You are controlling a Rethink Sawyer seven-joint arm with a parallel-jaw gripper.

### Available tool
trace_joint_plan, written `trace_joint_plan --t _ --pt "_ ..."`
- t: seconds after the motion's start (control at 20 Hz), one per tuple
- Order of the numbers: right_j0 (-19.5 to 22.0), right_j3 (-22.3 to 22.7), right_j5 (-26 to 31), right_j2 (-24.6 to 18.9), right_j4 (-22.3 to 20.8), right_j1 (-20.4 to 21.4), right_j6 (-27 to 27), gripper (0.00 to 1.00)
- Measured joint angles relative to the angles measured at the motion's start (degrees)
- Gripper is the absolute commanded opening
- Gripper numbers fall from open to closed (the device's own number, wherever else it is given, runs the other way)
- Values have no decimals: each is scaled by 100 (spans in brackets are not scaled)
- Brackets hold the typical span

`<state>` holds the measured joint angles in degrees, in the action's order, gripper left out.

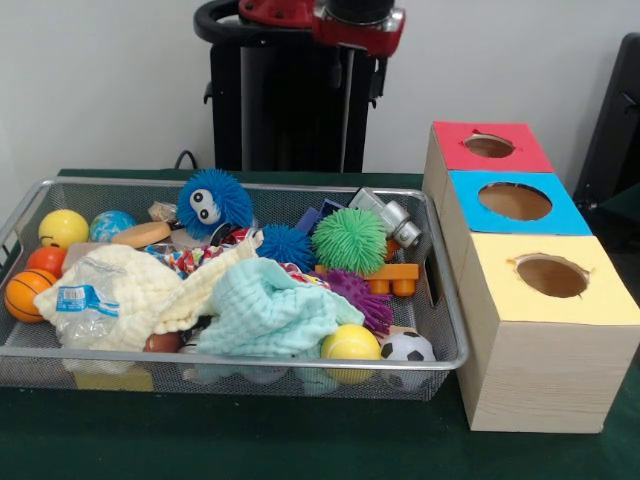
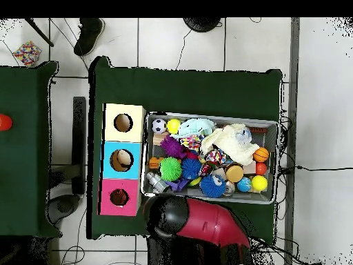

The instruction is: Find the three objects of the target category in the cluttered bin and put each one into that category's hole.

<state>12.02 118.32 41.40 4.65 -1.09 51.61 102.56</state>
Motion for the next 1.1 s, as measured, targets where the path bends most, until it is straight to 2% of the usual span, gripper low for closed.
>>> trace_joint_plan --t 0.25,0.7,1.1 --pt "302 -302 1 -2 -194 -155 0 100" --pt "473 -993 1 -19 -565 -811 0 100" --pt "782 -1405 -88 -265 -780 -1480 0 100"
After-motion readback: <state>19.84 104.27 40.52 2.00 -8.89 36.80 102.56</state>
